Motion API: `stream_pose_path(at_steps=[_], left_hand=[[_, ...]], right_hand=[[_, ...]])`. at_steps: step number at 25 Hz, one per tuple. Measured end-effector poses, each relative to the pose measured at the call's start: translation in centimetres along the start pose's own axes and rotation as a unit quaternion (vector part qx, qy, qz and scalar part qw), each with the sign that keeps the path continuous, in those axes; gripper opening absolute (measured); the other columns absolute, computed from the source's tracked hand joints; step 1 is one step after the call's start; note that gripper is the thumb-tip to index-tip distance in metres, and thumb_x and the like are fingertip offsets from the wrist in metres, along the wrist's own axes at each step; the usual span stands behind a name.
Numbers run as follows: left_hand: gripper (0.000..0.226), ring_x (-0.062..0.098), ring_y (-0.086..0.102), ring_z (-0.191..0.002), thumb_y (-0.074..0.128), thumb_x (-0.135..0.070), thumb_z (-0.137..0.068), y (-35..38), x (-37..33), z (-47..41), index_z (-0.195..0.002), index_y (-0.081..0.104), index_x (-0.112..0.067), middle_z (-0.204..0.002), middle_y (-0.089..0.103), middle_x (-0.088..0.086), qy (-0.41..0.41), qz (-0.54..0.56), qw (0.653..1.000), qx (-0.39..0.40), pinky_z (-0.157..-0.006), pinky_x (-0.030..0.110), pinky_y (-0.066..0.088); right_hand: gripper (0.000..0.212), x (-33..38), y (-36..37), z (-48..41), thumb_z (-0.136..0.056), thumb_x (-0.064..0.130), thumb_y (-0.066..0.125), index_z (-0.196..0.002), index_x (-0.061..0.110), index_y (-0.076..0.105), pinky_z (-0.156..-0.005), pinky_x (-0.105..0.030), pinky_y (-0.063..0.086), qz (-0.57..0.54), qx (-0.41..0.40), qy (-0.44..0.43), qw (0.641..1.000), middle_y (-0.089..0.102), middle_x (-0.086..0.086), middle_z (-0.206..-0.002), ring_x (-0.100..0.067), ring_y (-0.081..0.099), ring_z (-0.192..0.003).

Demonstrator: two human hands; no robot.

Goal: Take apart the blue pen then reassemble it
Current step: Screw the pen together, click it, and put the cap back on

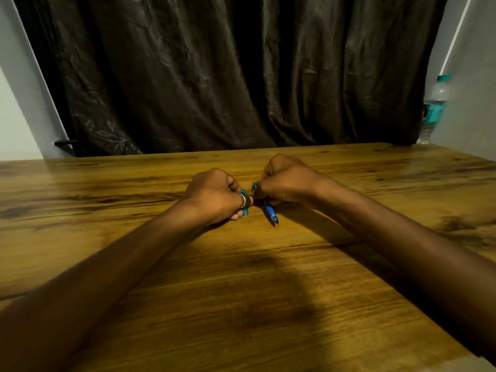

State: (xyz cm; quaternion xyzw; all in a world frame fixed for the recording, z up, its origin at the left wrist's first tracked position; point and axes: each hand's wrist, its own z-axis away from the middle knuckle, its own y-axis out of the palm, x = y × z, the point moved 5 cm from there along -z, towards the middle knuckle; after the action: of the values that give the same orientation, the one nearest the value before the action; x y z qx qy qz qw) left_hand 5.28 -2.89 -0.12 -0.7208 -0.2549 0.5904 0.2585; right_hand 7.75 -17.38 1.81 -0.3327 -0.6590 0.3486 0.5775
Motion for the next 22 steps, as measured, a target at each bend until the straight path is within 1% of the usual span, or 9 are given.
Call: stream_pose_path(at_steps=[4, 5, 8, 11, 13, 15, 17, 20, 22], left_hand=[[0.011, 0.009, 0.064, -0.052, 0.072, -0.02, -0.089, -0.2, 0.0, -0.2, -0.099, 0.075, -0.018, -0.069, 0.074, 0.003, -0.017, 0.039, 0.998, 0.048, -0.047, 0.019, 0.049], [0.013, 0.01, 0.062, -0.055, 0.069, -0.023, -0.091, -0.3, 0.0, -0.2, -0.102, 0.074, -0.022, -0.073, 0.073, 0.002, -0.008, 0.015, 0.998, 0.063, -0.049, 0.02, 0.047], [0.022, 0.011, 0.062, -0.081, 0.068, -0.036, -0.09, -0.8, 0.0, -0.5, -0.111, 0.072, -0.033, -0.092, 0.072, -0.005, 0.039, -0.117, 0.991, 0.059, -0.068, 0.022, 0.044], [0.026, 0.01, 0.062, -0.089, 0.069, -0.039, -0.088, -0.9, 0.1, -0.6, -0.114, 0.071, -0.035, -0.092, 0.067, -0.011, 0.041, -0.119, 0.99, 0.06, -0.07, 0.023, 0.044], [0.027, 0.008, 0.062, -0.087, 0.07, -0.041, -0.087, -0.8, 0.1, -0.6, -0.114, 0.072, -0.036, -0.091, 0.067, -0.012, 0.047, -0.12, 0.99, 0.065, -0.067, 0.023, 0.044], [0.03, 0.006, 0.058, -0.077, 0.069, -0.043, -0.087, -0.7, 0.2, -0.7, -0.116, 0.07, -0.035, -0.082, 0.064, -0.014, 0.047, -0.118, 0.99, 0.06, -0.059, 0.022, 0.04], [0.035, 0.008, 0.059, -0.073, 0.063, -0.048, -0.09, -0.7, 0.3, -0.8, -0.121, 0.065, -0.032, -0.081, 0.065, -0.01, 0.038, -0.117, 0.992, 0.036, -0.056, 0.024, 0.038], [0.048, 0.017, 0.061, -0.099, 0.052, -0.053, -0.094, -1.3, 0.3, -0.7, -0.131, 0.057, -0.024, -0.11, 0.066, -0.003, 0.08, -0.238, 0.967, -0.043, -0.071, 0.031, 0.047], [0.049, 0.022, 0.054, -0.116, 0.045, -0.056, -0.095, -1.1, 0.6, -0.5, -0.131, 0.055, -0.024, -0.127, 0.058, 0.002, 0.103, -0.311, 0.943, -0.053, -0.087, 0.038, 0.049]], right_hand=[[0.021, 0.2, 0.0, -0.3, -0.07, 0.032, 0.078, -0.07, 0.01, 0.077, -0.068, -0.039, 0.061, 0.057, -0.025, -0.031, 0.998, 0.075, -0.007, -0.068, -0.022, 0.071, -0.071], [0.021, 0.2, 0.1, -0.3, -0.07, 0.032, 0.079, -0.069, 0.011, 0.078, -0.069, -0.039, 0.061, 0.069, -0.026, -0.037, 0.997, 0.074, -0.006, -0.068, -0.02, 0.071, -0.071], [0.018, 0.3, 0.3, -0.3, -0.071, 0.032, 0.08, -0.07, 0.013, 0.078, -0.07, -0.04, 0.062, 0.074, -0.031, -0.046, 0.996, 0.075, -0.003, -0.067, -0.018, 0.071, -0.07], [0.019, 0.4, 0.3, -0.2, -0.073, 0.032, 0.08, -0.072, 0.014, 0.078, -0.071, -0.037, 0.061, 0.09, -0.034, -0.055, 0.994, 0.075, -0.002, -0.069, -0.016, 0.071, -0.072], [0.02, 0.5, 0.3, -0.2, -0.077, 0.034, 0.078, -0.075, 0.014, 0.076, -0.063, -0.031, 0.056, 0.104, -0.034, -0.061, 0.992, 0.073, -0.001, -0.071, -0.014, 0.069, -0.074], [0.026, 0.5, 0.2, -0.1, -0.084, 0.039, 0.072, -0.074, 0.016, 0.072, -0.054, -0.026, 0.043, 0.113, -0.042, -0.063, 0.991, 0.068, 0.0, -0.07, -0.013, 0.063, -0.07], [0.035, 0.5, 0.0, 0.0, -0.091, 0.046, 0.062, -0.068, 0.019, 0.063, -0.054, -0.027, 0.036, 0.135, -0.068, -0.07, 0.986, 0.059, 0.001, -0.065, -0.015, 0.057, -0.068], [0.041, 0.9, -0.3, 0.2, -0.098, 0.05, 0.048, -0.07, 0.021, 0.057, -0.06, -0.032, 0.037, 0.173, -0.102, -0.083, 0.976, 0.054, 0.001, -0.066, -0.018, 0.055, -0.071], [0.049, 0.9, -0.2, 0.3, -0.1, 0.052, 0.04, -0.066, 0.021, 0.055, -0.056, -0.03, 0.034, 0.18, -0.118, -0.09, 0.972, 0.051, 0.002, -0.061, -0.015, 0.051, -0.061]])
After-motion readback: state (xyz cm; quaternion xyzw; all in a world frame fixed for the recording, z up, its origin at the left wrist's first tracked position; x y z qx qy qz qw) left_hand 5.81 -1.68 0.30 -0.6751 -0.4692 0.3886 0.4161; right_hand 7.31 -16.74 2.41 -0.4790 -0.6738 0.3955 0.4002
